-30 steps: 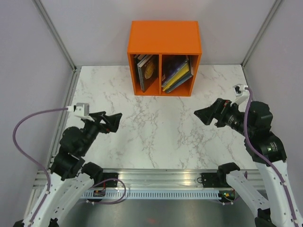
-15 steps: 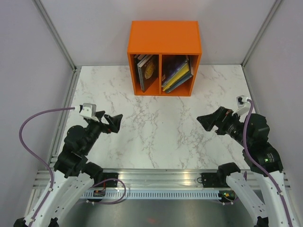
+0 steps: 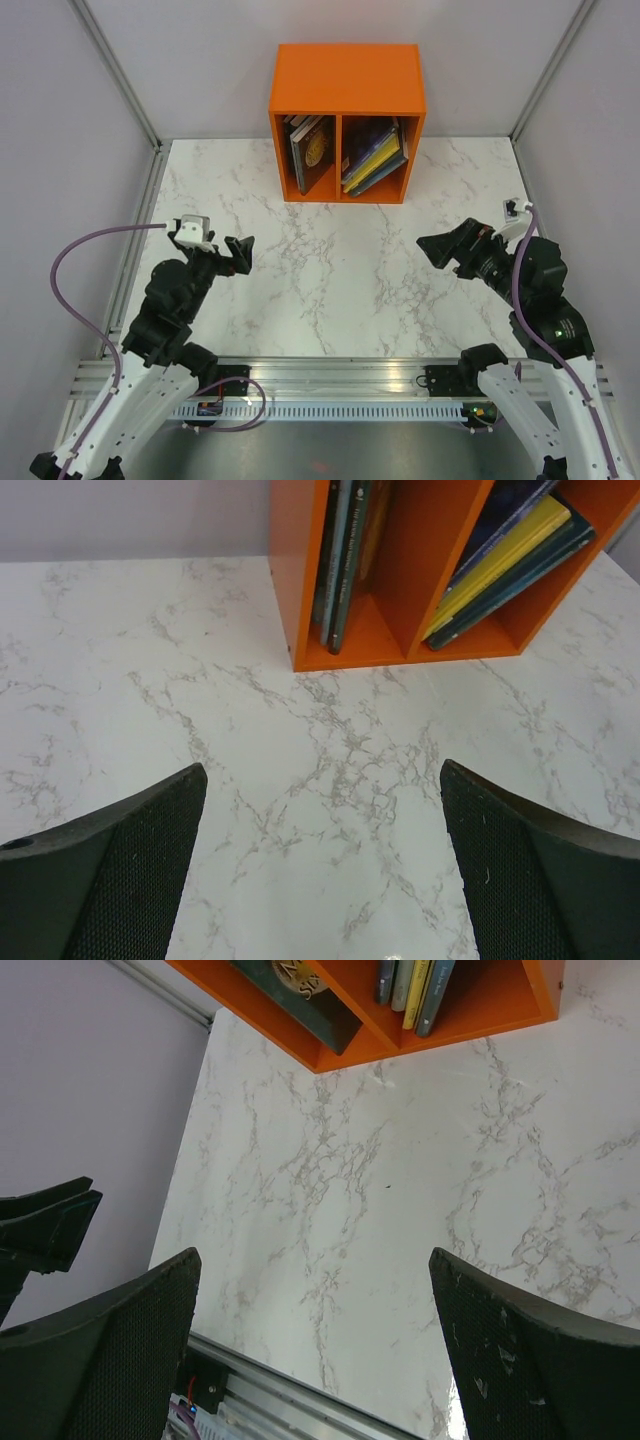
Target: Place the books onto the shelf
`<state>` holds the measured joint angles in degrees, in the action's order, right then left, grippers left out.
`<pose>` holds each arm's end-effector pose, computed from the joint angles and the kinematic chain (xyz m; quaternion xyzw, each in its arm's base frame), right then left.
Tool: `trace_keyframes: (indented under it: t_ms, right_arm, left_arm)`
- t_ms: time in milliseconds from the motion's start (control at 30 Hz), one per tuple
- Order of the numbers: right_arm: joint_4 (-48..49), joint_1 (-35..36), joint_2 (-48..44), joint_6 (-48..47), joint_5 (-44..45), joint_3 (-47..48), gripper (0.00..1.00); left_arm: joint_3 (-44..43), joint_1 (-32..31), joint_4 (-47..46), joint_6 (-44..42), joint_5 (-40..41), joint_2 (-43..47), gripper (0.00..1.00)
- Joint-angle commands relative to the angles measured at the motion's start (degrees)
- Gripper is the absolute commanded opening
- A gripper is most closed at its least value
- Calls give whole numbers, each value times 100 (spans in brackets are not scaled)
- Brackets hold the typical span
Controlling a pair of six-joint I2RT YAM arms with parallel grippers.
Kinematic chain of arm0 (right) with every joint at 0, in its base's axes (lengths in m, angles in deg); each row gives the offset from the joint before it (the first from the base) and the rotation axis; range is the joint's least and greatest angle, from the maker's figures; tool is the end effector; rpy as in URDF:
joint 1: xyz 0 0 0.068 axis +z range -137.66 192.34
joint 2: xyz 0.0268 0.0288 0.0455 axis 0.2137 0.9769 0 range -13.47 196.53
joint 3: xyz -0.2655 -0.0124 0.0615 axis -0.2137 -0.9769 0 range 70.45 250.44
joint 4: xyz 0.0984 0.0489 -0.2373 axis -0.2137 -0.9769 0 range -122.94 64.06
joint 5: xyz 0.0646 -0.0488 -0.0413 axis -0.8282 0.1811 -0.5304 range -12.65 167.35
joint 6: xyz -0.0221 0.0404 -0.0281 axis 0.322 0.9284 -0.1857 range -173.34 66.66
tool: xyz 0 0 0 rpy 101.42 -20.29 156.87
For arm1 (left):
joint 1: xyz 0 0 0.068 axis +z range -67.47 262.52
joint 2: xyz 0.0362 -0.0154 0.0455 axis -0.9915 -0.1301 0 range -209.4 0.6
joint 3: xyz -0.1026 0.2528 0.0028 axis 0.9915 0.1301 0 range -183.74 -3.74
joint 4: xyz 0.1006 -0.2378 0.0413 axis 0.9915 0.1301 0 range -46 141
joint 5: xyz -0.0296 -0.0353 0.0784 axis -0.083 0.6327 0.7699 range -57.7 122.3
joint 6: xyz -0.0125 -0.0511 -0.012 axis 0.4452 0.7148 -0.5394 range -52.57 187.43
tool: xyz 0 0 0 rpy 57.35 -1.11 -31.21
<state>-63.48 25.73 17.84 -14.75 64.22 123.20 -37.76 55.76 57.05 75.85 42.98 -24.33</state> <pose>0.1003 0.0321 0.3660 0.1060 0.7898 0.3438 0.4968 0.1117 -0.0490 0.3152 0.0533 0.7288 -0.1405 0.6681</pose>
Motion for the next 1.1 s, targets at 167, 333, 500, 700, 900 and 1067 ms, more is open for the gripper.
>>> trace_keyframes:
  t_ms: [167,333,500,700,900,1067]
  right_arm:
    - [563,15,244,52,117,-107,98]
    - [774,15,437,175,126,-291,98]
    - [783,23,604,404,328,-309,98]
    - [652,24,464,493,713,-388,98]
    - [72,111,551,-35,1583,-134,98]
    - [-236,147,692,-395,1963,-344,98]
  left_arm:
    - [492,5,-909,63,1244,-319,100]
    - [1599,48,-2500,-834,1743,-872,100]
    - [2205,391,-4166,-454,2035,-2137,100]
    - [2496,1181,-5611,-332,1247,-3517,100]
    - [2242,1646,-6622,-1221,324,-4440,100]
    - [2241,2333,-7420,-685,-645,-5012,100]
